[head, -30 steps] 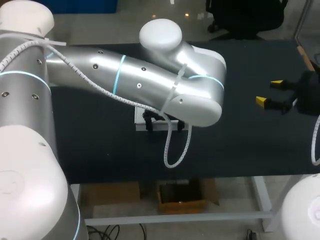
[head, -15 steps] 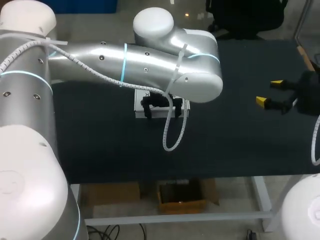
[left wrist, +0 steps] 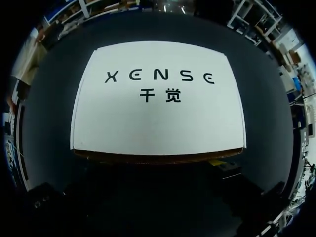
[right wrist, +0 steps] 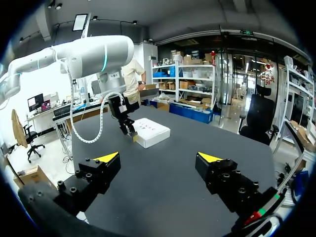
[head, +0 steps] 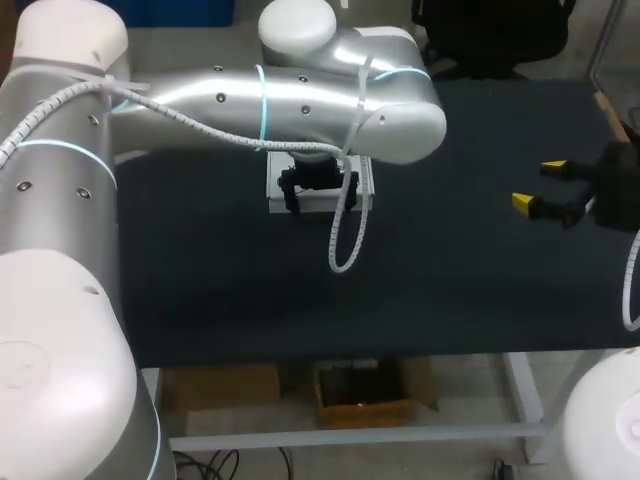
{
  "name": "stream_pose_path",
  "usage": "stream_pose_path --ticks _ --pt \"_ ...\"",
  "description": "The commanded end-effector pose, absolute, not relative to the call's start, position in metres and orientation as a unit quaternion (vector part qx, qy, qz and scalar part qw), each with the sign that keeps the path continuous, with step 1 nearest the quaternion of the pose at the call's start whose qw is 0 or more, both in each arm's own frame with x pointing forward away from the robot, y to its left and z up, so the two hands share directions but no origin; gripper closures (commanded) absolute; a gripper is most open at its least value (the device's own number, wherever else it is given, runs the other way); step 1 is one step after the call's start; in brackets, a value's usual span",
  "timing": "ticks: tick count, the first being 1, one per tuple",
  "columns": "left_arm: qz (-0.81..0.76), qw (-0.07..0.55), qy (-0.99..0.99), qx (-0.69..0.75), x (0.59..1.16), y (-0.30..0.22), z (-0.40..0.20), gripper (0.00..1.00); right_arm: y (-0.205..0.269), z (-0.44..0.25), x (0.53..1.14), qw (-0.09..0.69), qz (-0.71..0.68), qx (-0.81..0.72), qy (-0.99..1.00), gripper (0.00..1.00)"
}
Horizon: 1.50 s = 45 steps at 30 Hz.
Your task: Assemble the packaging by folding the flat box into shape, placing the metal phone stand inside, and closing the box properly
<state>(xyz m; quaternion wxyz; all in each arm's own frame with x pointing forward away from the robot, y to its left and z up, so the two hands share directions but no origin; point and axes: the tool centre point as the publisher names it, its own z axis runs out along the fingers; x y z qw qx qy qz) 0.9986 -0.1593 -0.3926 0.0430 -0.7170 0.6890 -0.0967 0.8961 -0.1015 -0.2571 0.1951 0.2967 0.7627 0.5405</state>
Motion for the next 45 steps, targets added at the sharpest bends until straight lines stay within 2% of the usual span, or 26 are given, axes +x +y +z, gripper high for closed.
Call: stream_pose_path --ticks 1,34,39,45 --pt "-0.058 0.013 0.692 -0.72 1.021 -0.164 -0.395 0.0 -0.102 -0.257 0.896 0.194 0.542 0.296 0.762 0.0" --pt "-0.062 0.007 0.687 -0.724 1.143 -0.147 -0.39 0.0 -0.102 -0.257 0.896 0.194 0.542 0.296 0.762 0.0" --pt "-0.076 0.014 0.691 -0.718 1.134 -0.143 -0.38 0.0 -0.102 -0.257 0.896 0.194 0.542 0.296 0.762 0.0" --pt "-0.112 0.036 0.707 -0.697 1.089 -0.136 -0.368 0.0 -0.102 -0.257 0.896 0.194 0.542 0.296 0.762 0.0"
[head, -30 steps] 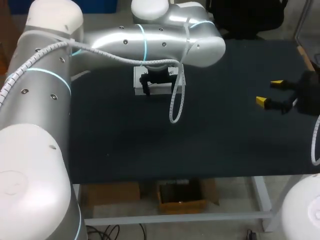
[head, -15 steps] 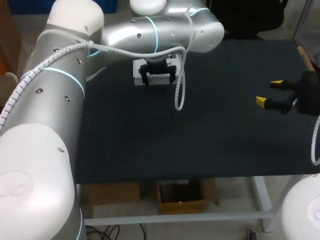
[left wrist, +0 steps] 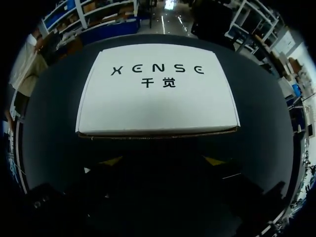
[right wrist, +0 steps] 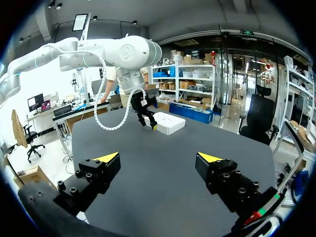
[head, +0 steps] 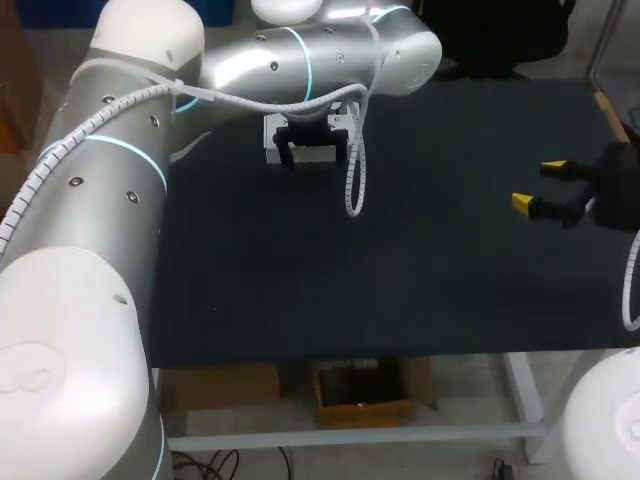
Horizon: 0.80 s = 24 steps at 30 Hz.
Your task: Assemble the packaging by folding the flat box into shape, placing the metal phone stand inside, and closing the box properly
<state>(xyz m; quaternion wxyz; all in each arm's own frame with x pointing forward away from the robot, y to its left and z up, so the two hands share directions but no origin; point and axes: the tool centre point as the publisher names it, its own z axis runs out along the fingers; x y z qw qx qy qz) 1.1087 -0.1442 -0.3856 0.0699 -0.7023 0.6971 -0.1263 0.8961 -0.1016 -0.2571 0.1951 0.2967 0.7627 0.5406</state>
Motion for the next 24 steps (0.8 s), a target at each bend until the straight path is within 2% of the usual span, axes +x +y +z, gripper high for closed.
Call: stream_pose_path --ticks 1,12,24 --pt "-0.122 0.038 0.709 -0.693 1.08 -0.133 -0.365 0.0 -0.102 -0.257 0.896 0.194 0.542 0.296 0.762 0.0" --pt "-0.234 0.078 0.711 -0.659 1.002 -0.096 -0.347 0.0 -0.102 -0.257 0.896 0.194 0.542 0.296 0.762 0.0" --pt "-0.353 0.086 0.701 -0.614 0.957 -0.06 -0.349 0.0 -0.102 -0.257 0.896 0.194 0.542 0.296 0.762 0.0"
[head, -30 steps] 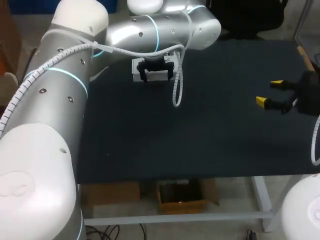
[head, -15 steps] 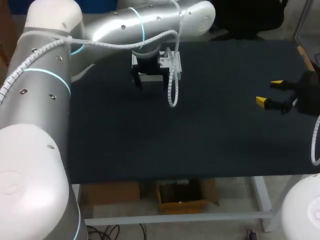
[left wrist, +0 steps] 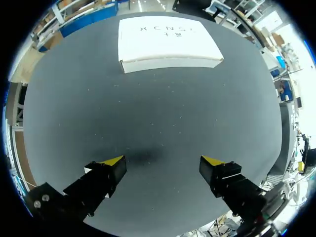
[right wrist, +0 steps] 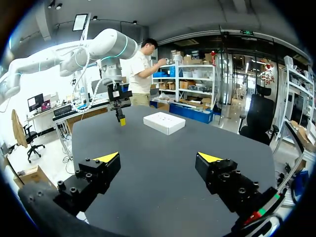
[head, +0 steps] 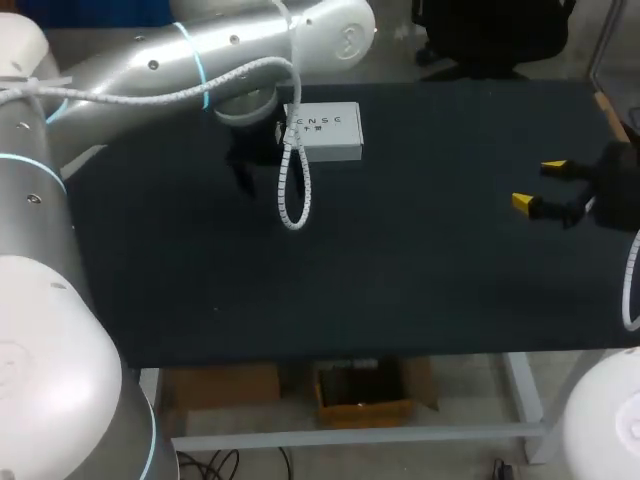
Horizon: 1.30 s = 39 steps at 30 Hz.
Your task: Assemble the packaging by folding the flat box into shape, placing the metal phone stand inside, and closing the box properly
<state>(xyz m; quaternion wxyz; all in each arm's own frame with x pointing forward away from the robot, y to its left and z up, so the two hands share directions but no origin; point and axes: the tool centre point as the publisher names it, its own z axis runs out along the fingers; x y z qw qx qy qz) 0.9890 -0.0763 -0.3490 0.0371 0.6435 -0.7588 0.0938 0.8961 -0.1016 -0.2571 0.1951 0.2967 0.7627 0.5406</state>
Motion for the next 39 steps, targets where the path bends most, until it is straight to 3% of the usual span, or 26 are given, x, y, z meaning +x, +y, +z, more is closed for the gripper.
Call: stream_pose_path --ticks 1,21,39 --pt "0.359 -0.086 -0.7 0.611 0.955 -0.058 -0.35 0.0 -0.102 -0.257 0.896 0.194 0.542 0.296 0.762 0.0" --pt "0.42 -0.105 -0.738 0.518 0.961 -0.055 -0.33 0.0 -0.102 -0.257 0.896 0.194 0.542 0.296 0.762 0.0" --pt "0.416 -0.116 -0.736 0.521 0.964 -0.057 -0.328 0.0 -0.102 -0.257 0.896 0.194 0.542 0.296 0.762 0.0"
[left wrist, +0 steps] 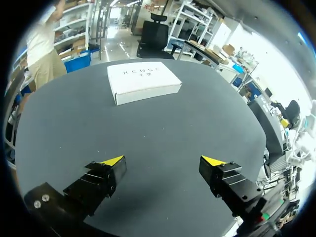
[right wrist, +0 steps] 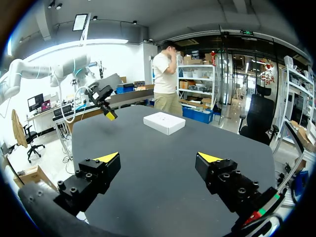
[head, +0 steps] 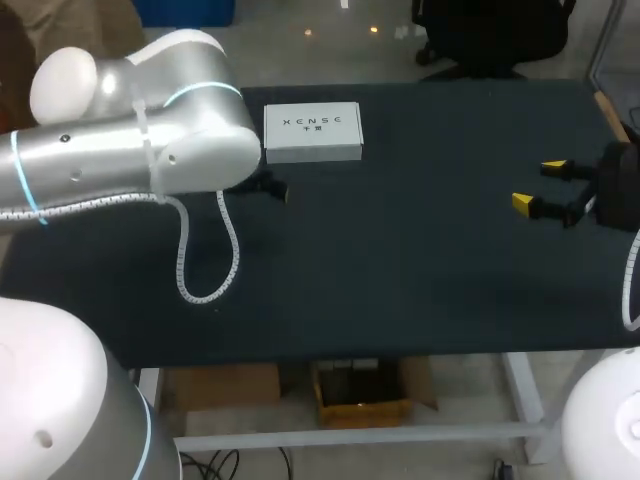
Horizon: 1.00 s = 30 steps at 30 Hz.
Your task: Assemble the packaging by folding the flat box into shape, placing the metal phone stand inside, and closing the box properly
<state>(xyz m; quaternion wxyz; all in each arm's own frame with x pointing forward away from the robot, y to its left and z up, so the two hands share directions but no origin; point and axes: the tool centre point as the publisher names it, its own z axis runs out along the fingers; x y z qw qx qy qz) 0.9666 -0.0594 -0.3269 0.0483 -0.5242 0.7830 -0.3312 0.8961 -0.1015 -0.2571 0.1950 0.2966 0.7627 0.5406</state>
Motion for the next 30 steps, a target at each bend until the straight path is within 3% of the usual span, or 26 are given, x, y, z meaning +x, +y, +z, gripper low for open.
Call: stream_pose_path --ticks 1,8,30 --pt "-0.41 0.141 0.734 -0.523 0.965 -0.055 -0.328 0.0 -0.102 -0.257 0.896 0.194 0.542 0.296 0.762 0.0" --pt "-0.435 0.17 0.736 -0.49 0.973 -0.039 -0.319 0.0 -0.102 -0.257 0.896 0.194 0.542 0.296 0.762 0.0" --pt "-0.472 0.151 0.802 -0.333 0.989 -0.017 -0.3 0.0 -0.102 -0.257 0.896 0.194 0.542 0.296 0.762 0.0"
